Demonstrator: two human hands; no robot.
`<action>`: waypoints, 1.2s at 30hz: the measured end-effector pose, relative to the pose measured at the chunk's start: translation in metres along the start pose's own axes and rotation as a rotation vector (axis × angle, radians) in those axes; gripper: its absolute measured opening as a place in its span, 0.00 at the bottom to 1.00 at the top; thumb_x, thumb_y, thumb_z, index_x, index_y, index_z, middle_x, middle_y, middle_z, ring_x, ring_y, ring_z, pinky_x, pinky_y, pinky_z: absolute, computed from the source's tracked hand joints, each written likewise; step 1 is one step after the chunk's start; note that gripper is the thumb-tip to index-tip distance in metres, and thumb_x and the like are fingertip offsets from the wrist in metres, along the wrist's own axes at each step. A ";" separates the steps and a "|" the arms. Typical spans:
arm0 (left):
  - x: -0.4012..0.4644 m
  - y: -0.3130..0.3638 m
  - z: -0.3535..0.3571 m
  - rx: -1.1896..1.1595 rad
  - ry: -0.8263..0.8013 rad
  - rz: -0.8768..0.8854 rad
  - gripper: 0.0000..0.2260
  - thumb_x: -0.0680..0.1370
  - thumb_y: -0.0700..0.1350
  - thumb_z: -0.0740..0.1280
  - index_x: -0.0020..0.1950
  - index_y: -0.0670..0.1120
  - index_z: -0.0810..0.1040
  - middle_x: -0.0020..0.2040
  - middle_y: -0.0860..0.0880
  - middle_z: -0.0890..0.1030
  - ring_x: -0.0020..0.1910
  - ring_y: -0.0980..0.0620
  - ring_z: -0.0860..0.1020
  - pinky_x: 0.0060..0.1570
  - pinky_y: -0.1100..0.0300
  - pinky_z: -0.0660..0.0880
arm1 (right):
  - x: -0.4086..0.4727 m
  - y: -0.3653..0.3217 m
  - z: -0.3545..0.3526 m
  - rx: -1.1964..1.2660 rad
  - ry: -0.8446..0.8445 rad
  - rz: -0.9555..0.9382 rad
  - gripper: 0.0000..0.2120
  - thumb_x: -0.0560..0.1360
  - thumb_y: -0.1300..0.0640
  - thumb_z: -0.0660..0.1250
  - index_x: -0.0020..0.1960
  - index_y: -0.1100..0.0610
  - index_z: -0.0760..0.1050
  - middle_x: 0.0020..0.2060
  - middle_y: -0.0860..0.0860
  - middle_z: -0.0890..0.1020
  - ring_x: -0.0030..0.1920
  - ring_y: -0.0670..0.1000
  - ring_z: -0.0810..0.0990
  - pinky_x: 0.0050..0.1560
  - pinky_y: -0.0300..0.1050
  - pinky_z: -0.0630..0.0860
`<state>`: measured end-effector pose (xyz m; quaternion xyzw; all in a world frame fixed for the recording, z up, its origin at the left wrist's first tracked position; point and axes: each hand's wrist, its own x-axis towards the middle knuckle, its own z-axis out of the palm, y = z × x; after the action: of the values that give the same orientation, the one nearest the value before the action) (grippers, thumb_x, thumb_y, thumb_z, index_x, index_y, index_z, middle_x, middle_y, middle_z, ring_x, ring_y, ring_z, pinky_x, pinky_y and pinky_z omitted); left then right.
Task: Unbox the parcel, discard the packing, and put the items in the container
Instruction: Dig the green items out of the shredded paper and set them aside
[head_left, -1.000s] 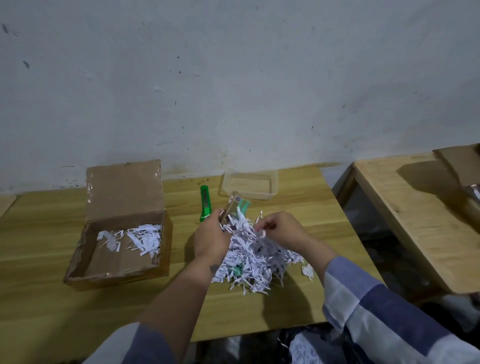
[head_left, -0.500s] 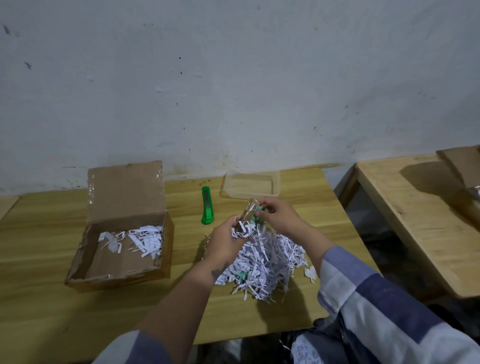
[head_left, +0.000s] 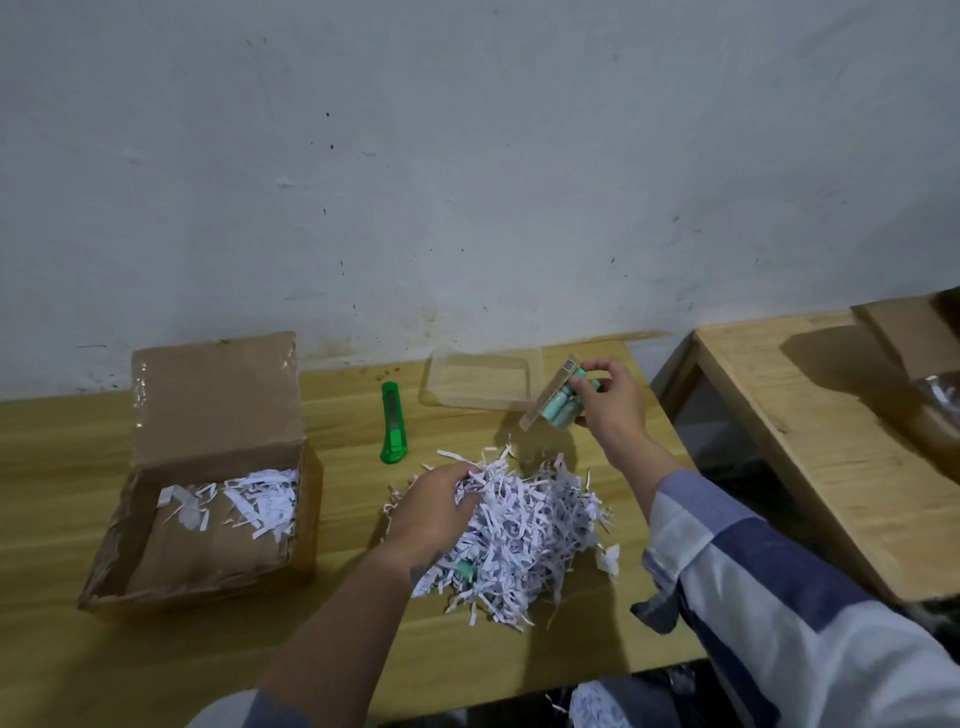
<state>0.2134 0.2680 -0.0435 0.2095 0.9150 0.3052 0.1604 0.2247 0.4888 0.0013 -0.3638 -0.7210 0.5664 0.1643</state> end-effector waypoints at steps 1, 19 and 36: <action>0.000 -0.001 0.002 0.011 -0.002 0.020 0.15 0.79 0.49 0.64 0.66 0.51 0.74 0.65 0.51 0.77 0.64 0.50 0.74 0.60 0.59 0.70 | 0.005 0.002 -0.001 -0.012 0.019 0.012 0.10 0.75 0.58 0.67 0.41 0.44 0.72 0.45 0.56 0.80 0.45 0.58 0.81 0.47 0.61 0.81; 0.004 -0.025 0.019 0.033 -0.004 0.225 0.14 0.78 0.43 0.66 0.63 0.46 0.78 0.58 0.49 0.81 0.48 0.46 0.81 0.52 0.59 0.72 | 0.061 0.047 0.023 -0.135 0.013 0.235 0.17 0.74 0.52 0.69 0.60 0.57 0.72 0.58 0.58 0.78 0.48 0.54 0.77 0.48 0.49 0.77; -0.015 -0.013 0.005 0.042 0.076 0.131 0.28 0.76 0.54 0.64 0.74 0.57 0.58 0.69 0.59 0.70 0.69 0.55 0.66 0.69 0.50 0.55 | 0.000 0.047 0.022 -0.397 -0.147 -0.143 0.11 0.73 0.58 0.69 0.55 0.50 0.76 0.56 0.54 0.75 0.56 0.56 0.76 0.57 0.54 0.78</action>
<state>0.2253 0.2540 -0.0529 0.2604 0.9110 0.3036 0.1010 0.2258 0.4780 -0.0491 -0.2946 -0.8523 0.4254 0.0762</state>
